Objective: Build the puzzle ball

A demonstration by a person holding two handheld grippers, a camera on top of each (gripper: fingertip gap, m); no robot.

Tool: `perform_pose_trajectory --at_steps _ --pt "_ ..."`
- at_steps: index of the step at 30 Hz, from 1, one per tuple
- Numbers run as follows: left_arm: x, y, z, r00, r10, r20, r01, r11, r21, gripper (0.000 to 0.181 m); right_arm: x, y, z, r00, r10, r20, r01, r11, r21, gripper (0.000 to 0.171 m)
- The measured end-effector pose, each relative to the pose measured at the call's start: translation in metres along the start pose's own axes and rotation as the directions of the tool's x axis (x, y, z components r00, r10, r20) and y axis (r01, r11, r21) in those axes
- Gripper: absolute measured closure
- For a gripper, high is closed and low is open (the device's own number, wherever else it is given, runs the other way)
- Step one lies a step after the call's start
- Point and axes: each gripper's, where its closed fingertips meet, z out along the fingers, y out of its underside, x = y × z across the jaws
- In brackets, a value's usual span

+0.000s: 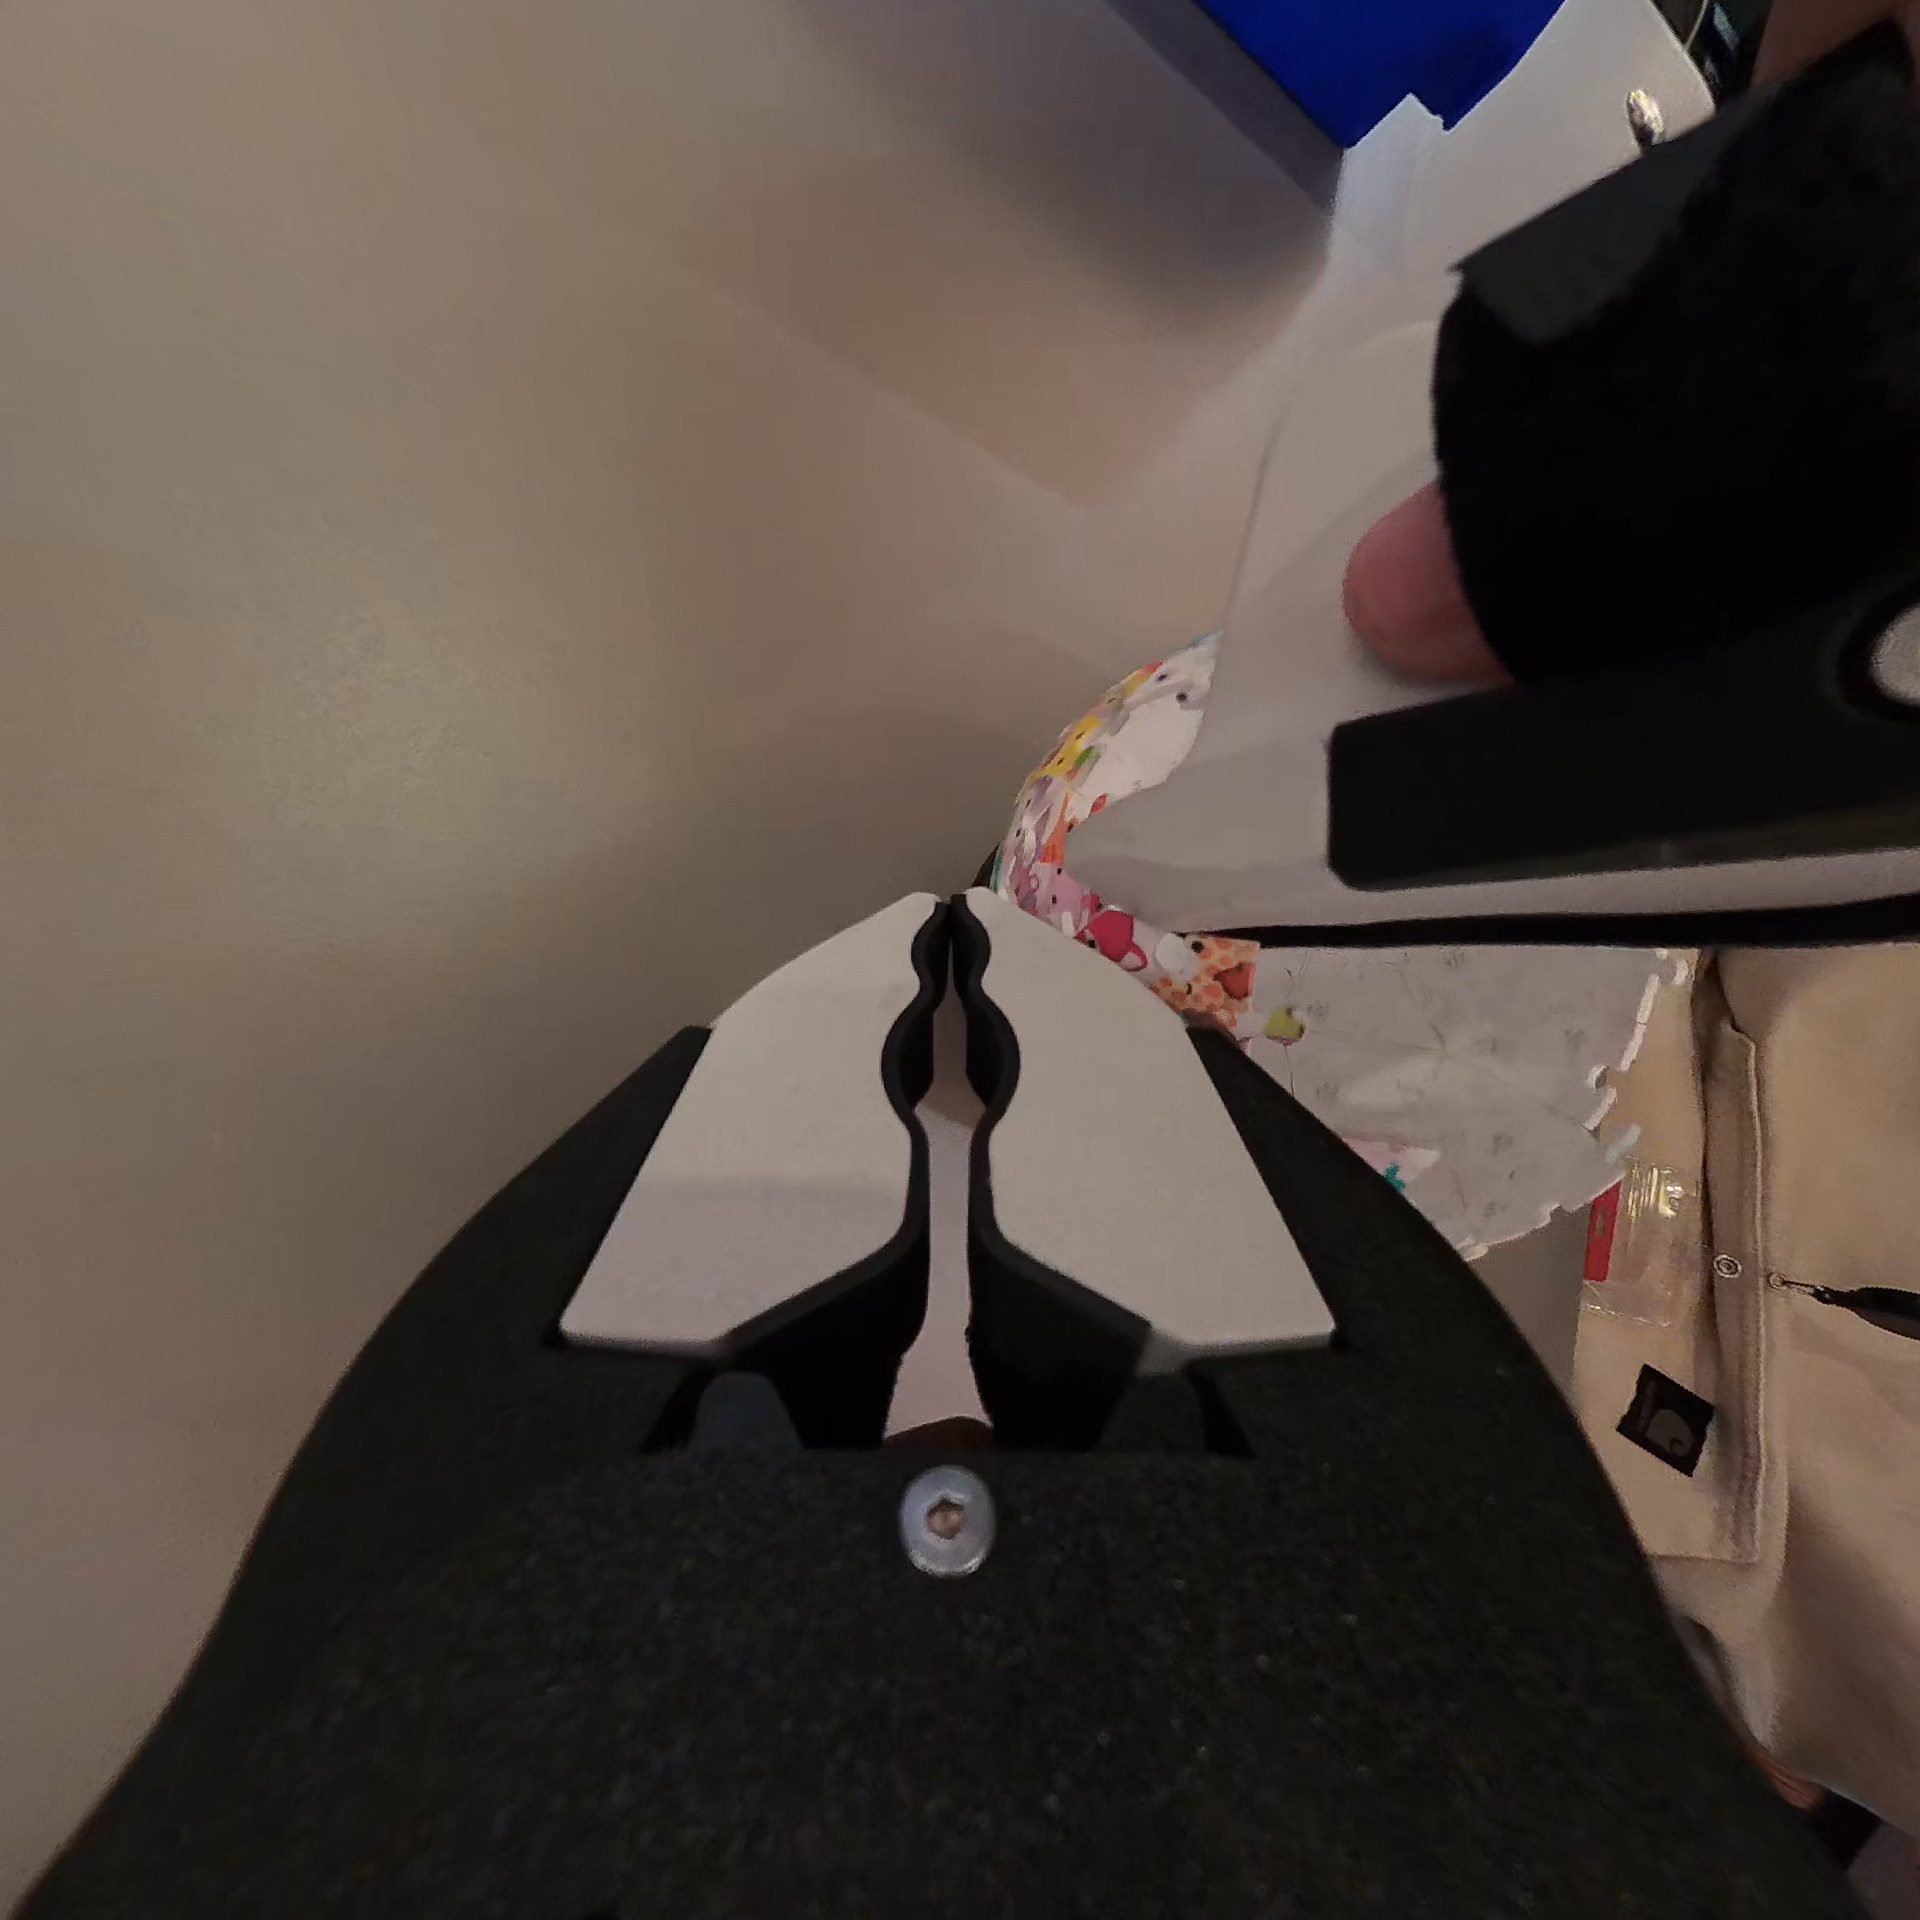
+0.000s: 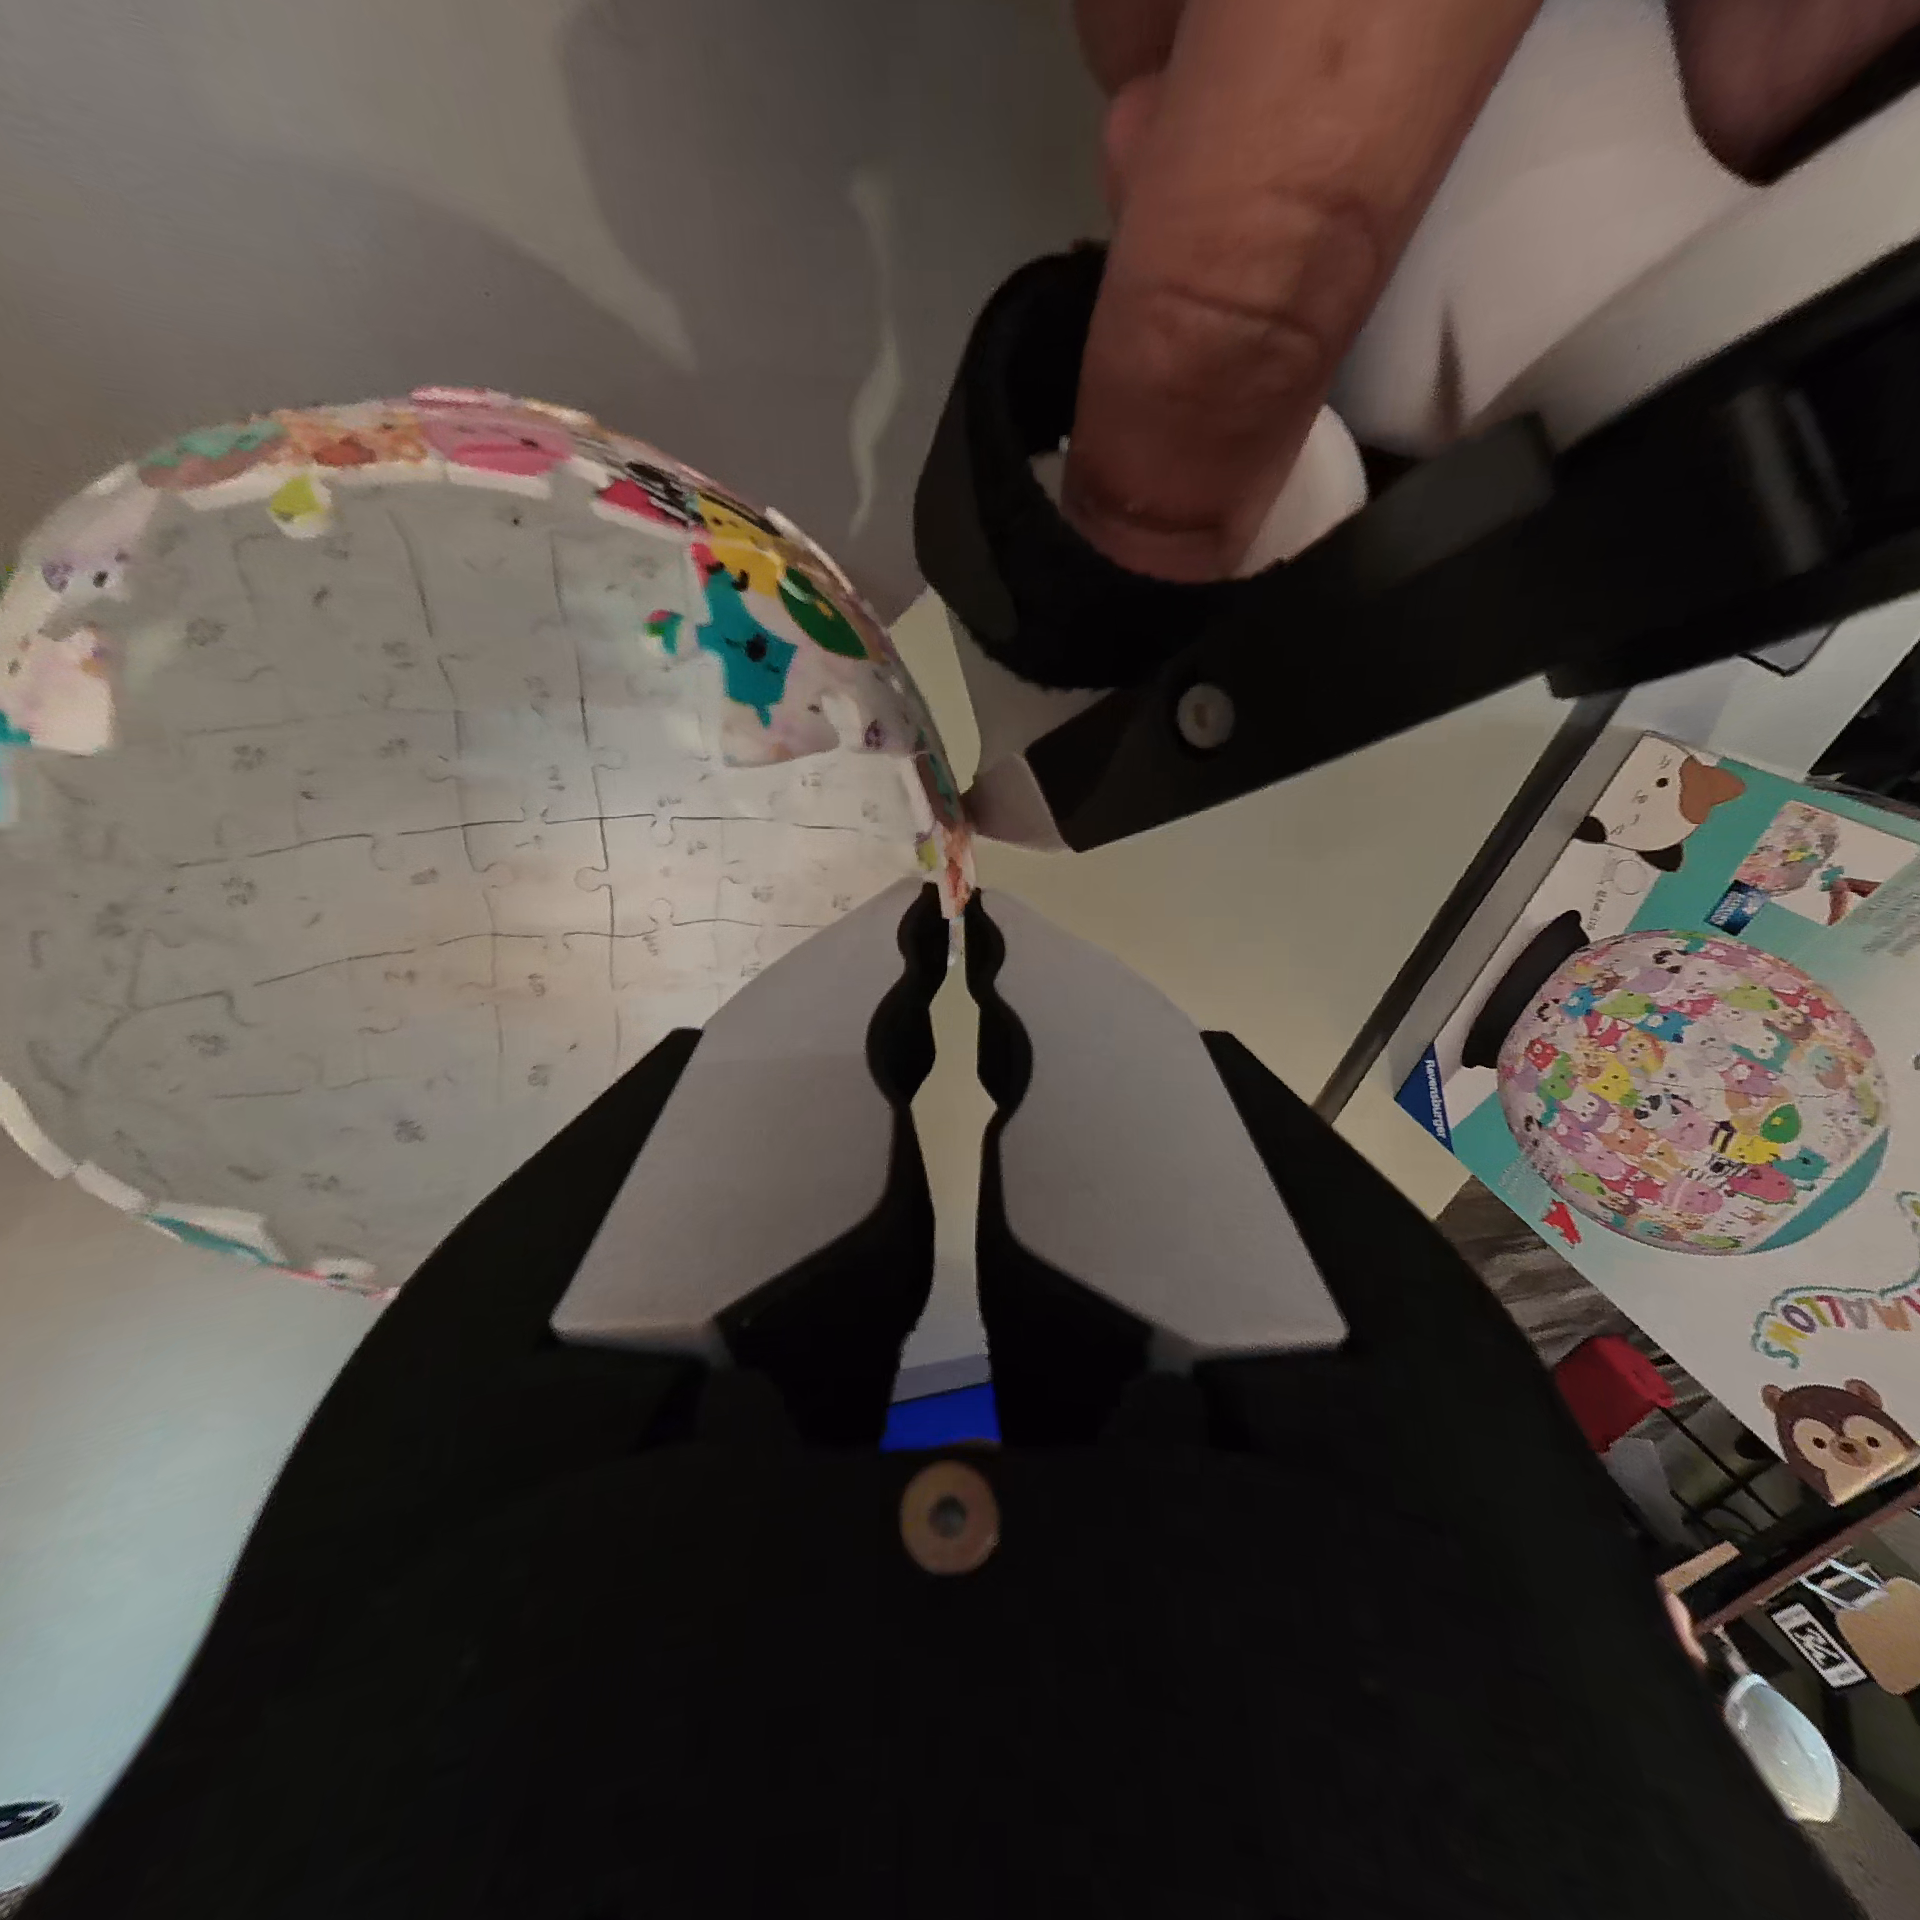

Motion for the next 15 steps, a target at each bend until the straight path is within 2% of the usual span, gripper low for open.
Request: perform_pose_trajectory --at_steps 15 --pt "-0.0014 -0.0051 -0.0042 1.0 0.0 -0.002 0.0 1.0 0.03 0.181 0.0063 0.0019 0.0005 0.998 -0.022 -0.06 0.023 1.0 0.008 0.168"
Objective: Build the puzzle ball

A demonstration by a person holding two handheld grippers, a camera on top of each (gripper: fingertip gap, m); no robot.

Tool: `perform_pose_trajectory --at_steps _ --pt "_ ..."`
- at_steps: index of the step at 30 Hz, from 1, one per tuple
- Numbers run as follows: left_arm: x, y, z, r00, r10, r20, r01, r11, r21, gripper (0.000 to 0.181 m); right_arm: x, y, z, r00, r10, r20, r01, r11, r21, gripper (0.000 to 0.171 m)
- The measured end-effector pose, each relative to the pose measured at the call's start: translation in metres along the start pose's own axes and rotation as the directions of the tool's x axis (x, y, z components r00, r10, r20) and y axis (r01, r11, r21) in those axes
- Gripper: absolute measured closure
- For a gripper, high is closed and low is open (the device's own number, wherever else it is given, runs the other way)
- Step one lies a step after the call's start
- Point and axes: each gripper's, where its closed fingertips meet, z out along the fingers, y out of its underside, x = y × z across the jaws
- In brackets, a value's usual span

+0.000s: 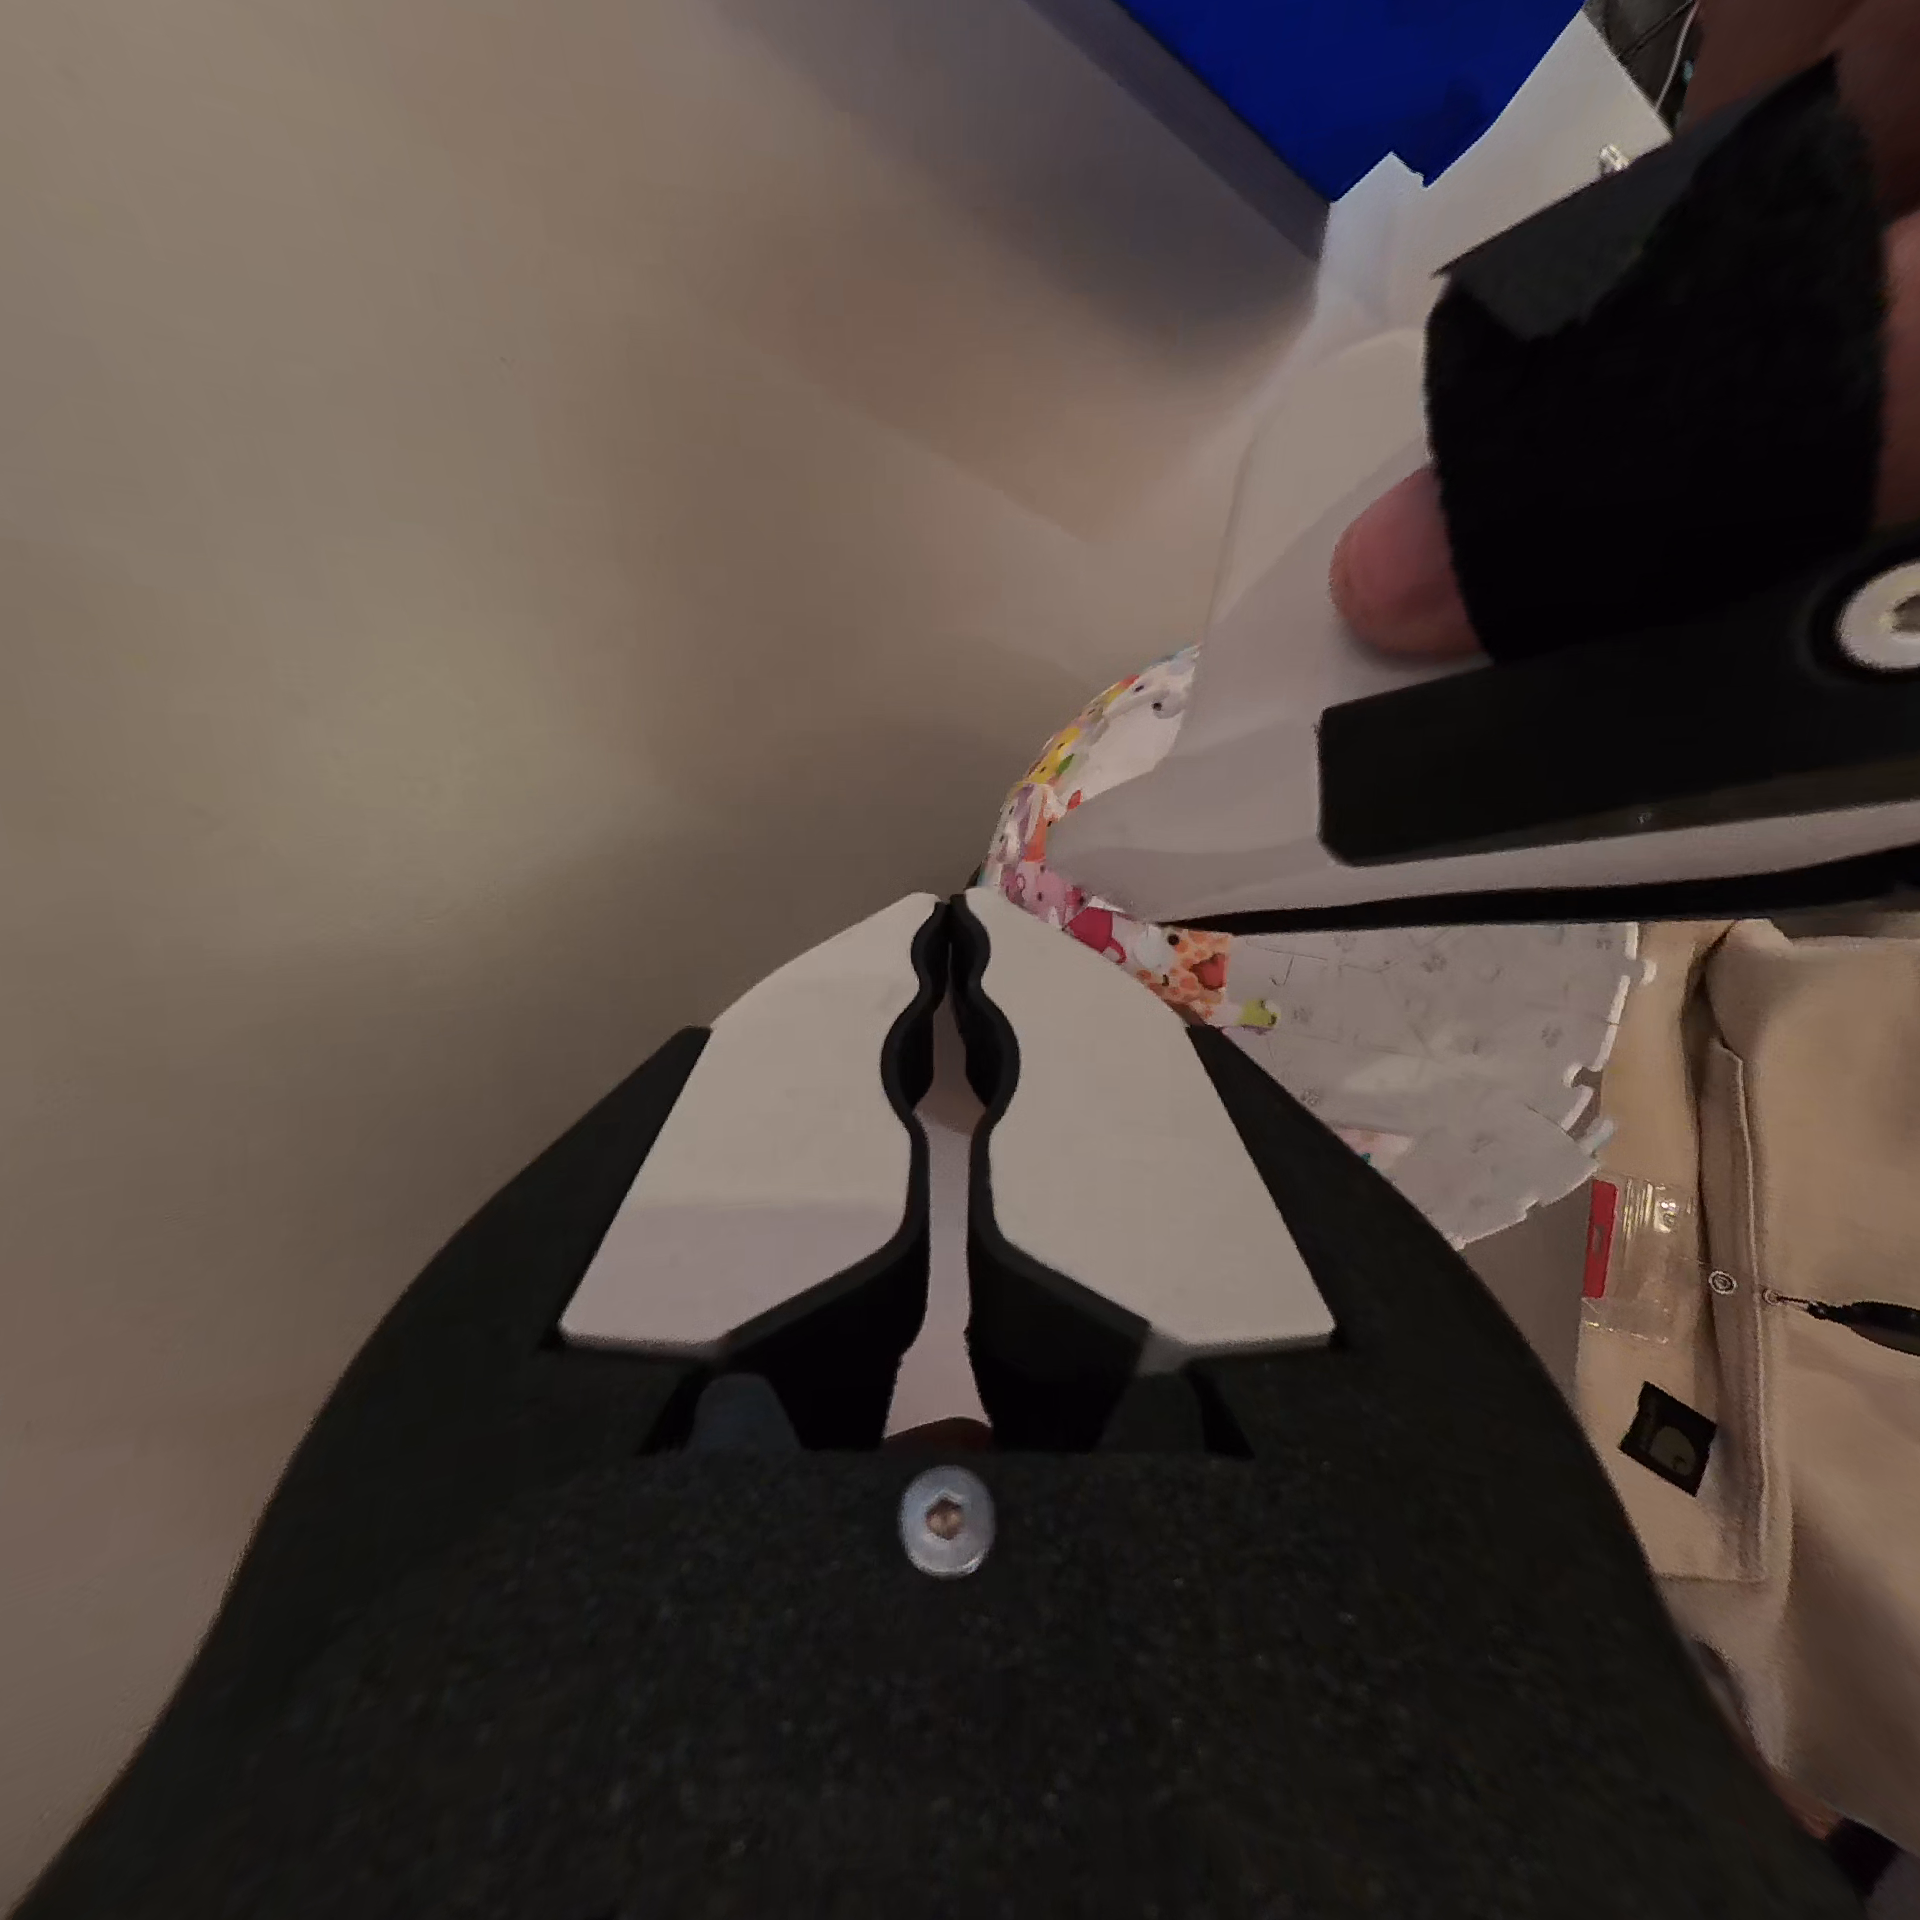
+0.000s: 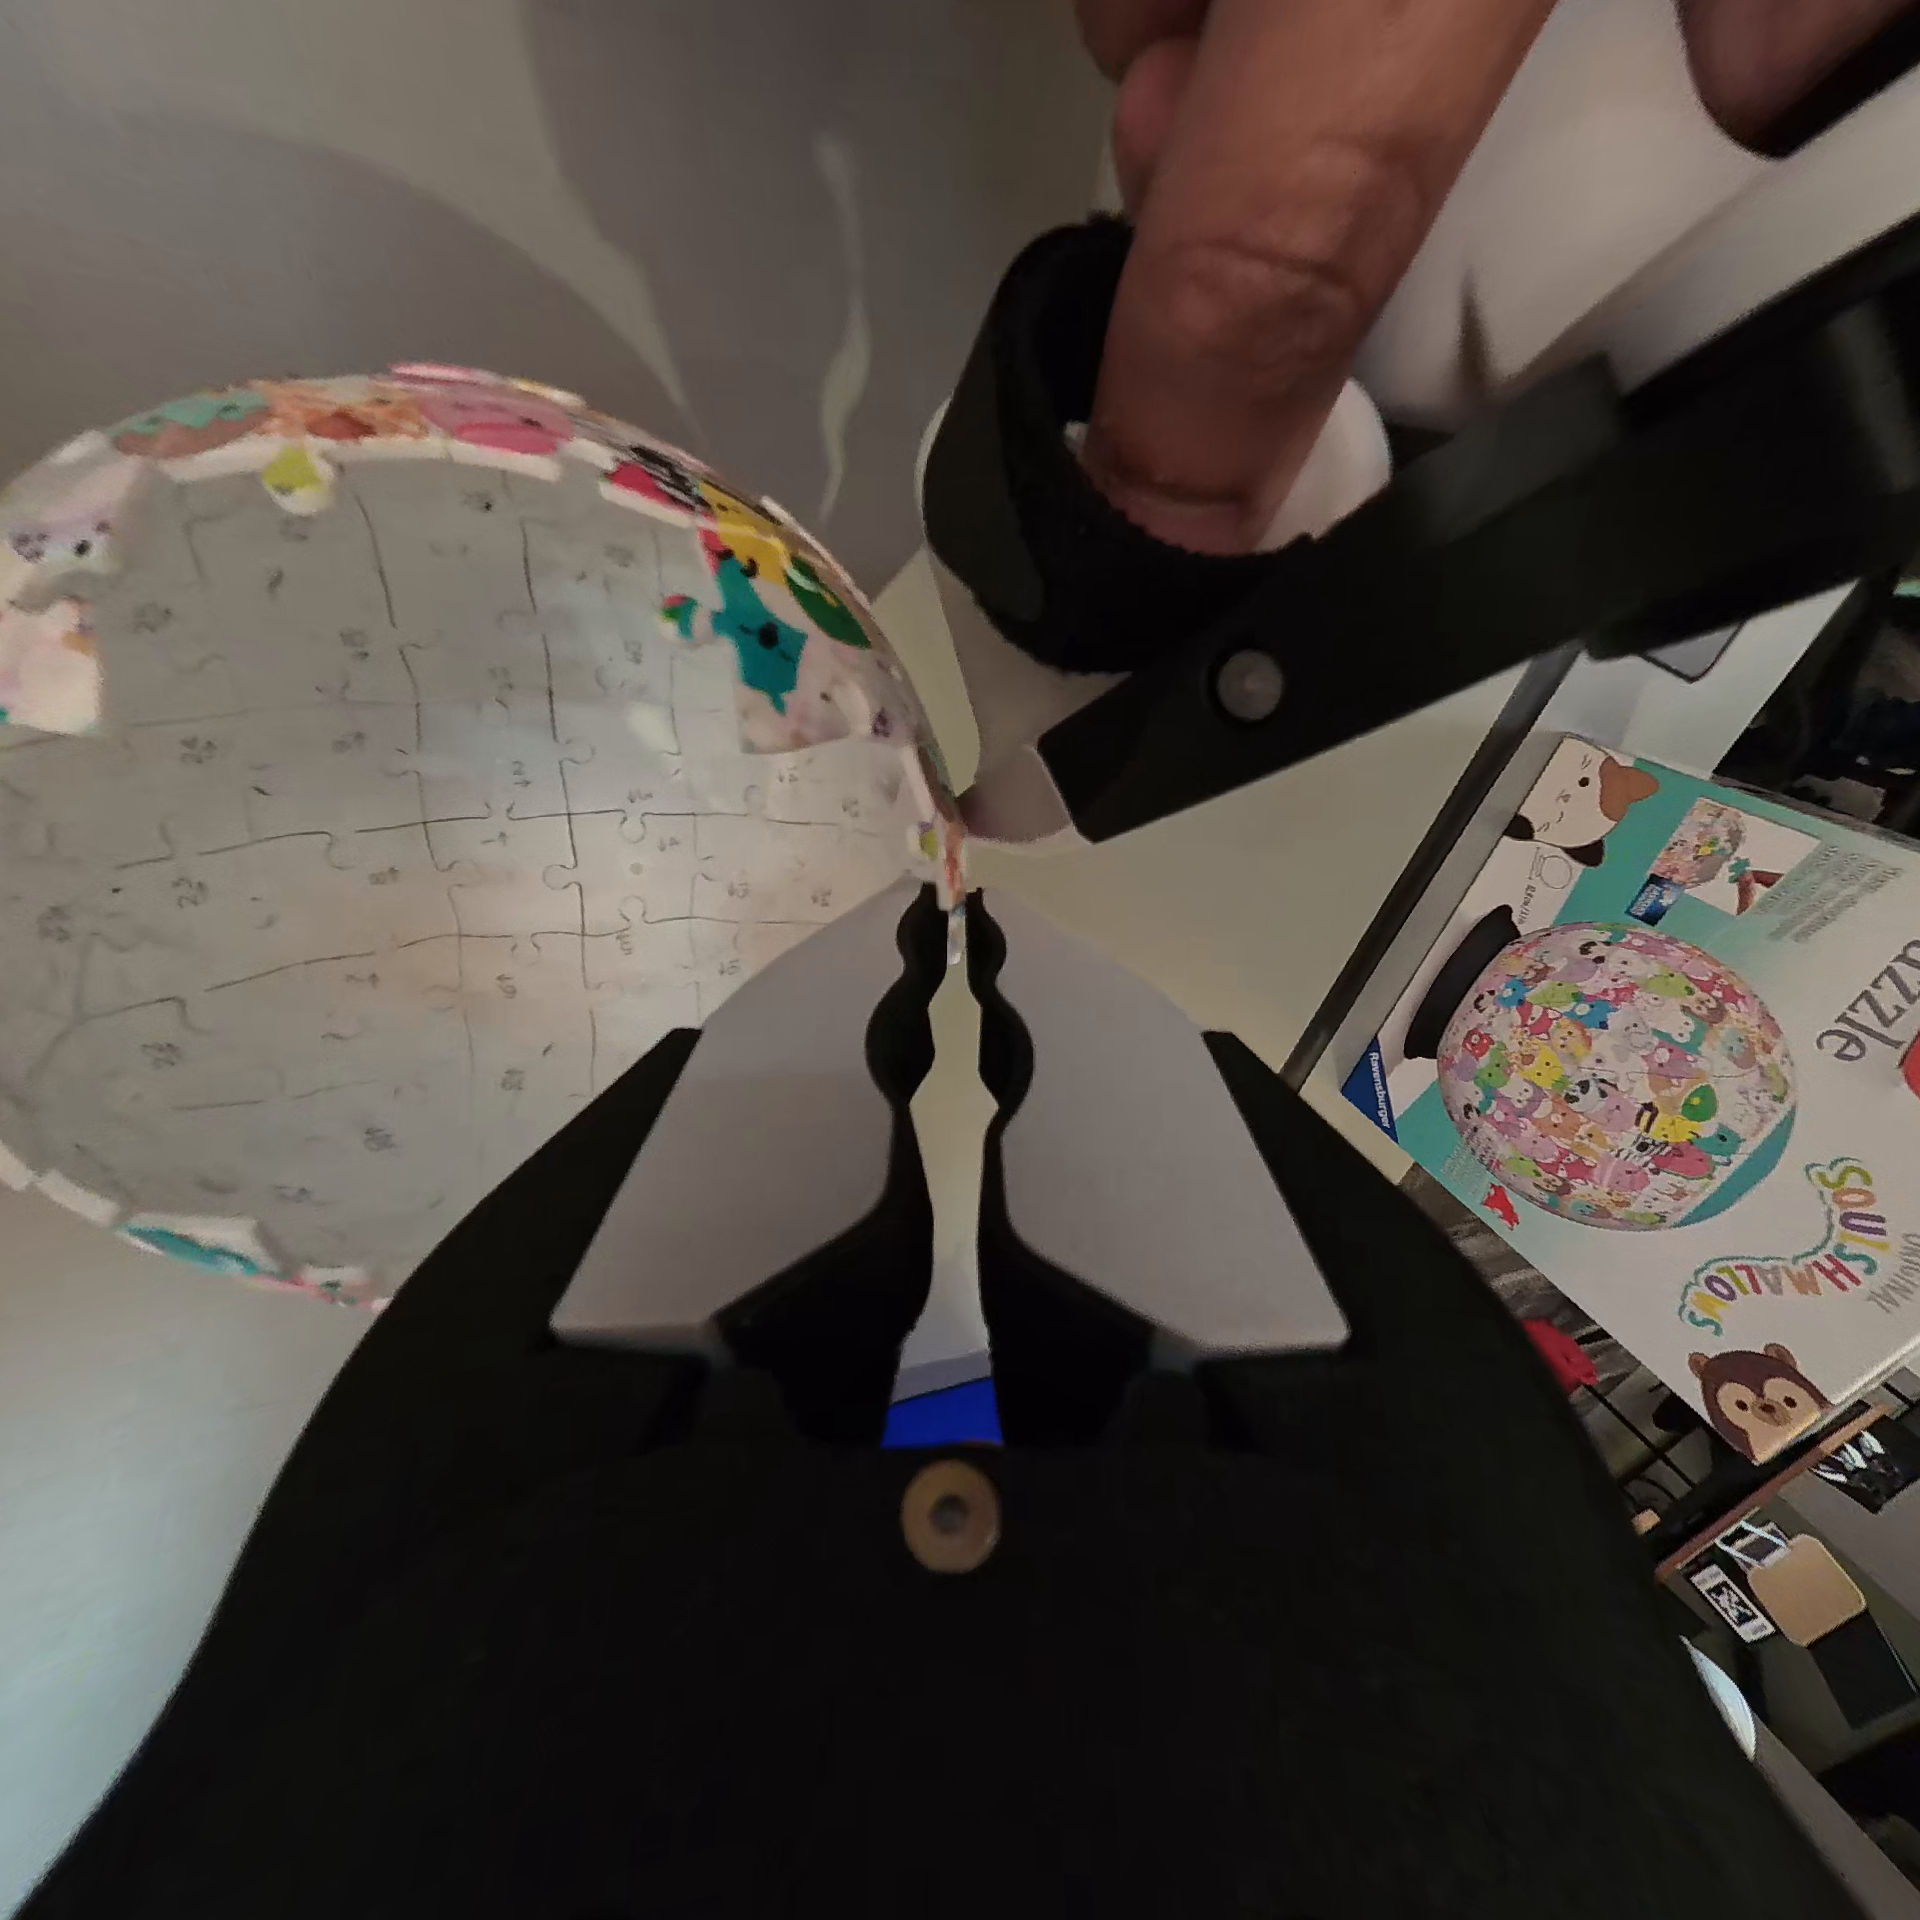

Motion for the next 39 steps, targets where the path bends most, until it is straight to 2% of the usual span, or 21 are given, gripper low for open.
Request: perform_pose_trajectory --at_steps 10,29,39 --pt "0.001 -0.003 -0.001 1.0 0.004 0.006 -0.004 1.0 0.0 0.181 0.0 0.004 0.003 1.0 0.009 -0.016 -0.009 0.999 -0.036 0.167" --pt "-0.004 0.001 0.006 1.0 -0.021 -0.009 0.021 1.0 -0.014 0.181 0.001 0.007 0.005 0.994 0.106 0.029 -0.106 0.994 0.009 0.167" --pt "-0.004 0.0 0.006 1.0 -0.017 -0.009 0.017 1.0 -0.011 0.181 -0.001 0.01 0.009 0.994 0.101 0.032 -0.101 0.995 -0.011 0.162"
